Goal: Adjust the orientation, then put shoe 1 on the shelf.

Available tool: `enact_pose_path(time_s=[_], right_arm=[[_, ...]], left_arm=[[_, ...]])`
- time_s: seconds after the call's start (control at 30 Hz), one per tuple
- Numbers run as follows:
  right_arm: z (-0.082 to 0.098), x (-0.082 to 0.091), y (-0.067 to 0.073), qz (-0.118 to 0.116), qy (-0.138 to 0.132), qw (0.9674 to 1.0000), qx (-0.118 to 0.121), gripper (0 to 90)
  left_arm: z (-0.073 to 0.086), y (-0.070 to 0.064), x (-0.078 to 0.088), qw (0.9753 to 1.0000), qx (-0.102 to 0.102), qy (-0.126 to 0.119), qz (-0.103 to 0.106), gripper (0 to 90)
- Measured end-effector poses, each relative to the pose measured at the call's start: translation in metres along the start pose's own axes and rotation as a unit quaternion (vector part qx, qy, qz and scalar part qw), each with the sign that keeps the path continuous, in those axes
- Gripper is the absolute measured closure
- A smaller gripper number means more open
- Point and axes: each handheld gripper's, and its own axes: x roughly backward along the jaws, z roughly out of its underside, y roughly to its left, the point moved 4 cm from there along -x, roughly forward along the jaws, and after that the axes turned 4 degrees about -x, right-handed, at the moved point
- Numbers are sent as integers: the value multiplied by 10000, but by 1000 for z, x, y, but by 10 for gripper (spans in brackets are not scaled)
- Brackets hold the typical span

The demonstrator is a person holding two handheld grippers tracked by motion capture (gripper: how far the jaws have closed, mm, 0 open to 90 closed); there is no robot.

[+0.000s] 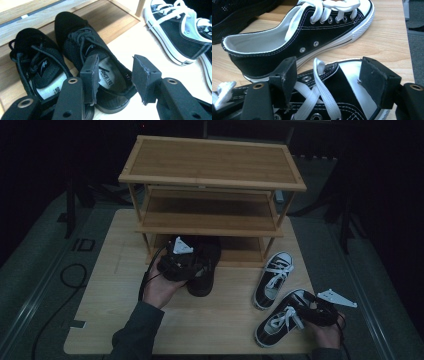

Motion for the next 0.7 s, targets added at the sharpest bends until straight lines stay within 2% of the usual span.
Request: enact_pose_path(time_s=[0.03,0.2,0.43,0.47,0.7], right_arm=[[0,0,0,2,1,10000,1,301],[0,0,0,5,-6,10000,13,301],[0,0,0,1,-4,10000,-5,301],[0,0,0,-2,-1,10000,-10,301],[0,0,0,-4,6,10000,6,301]], left_arm=[[2,-1,1,10000,-7,-7,75,583],[10,-3,0,9998,-61,46,189,636],[20,-4,-5,9996,-26,104,244,631],[26,-5,-8,9995,-61,142,281,630],[36,-8,-12,9992,-90,141,352,630]])
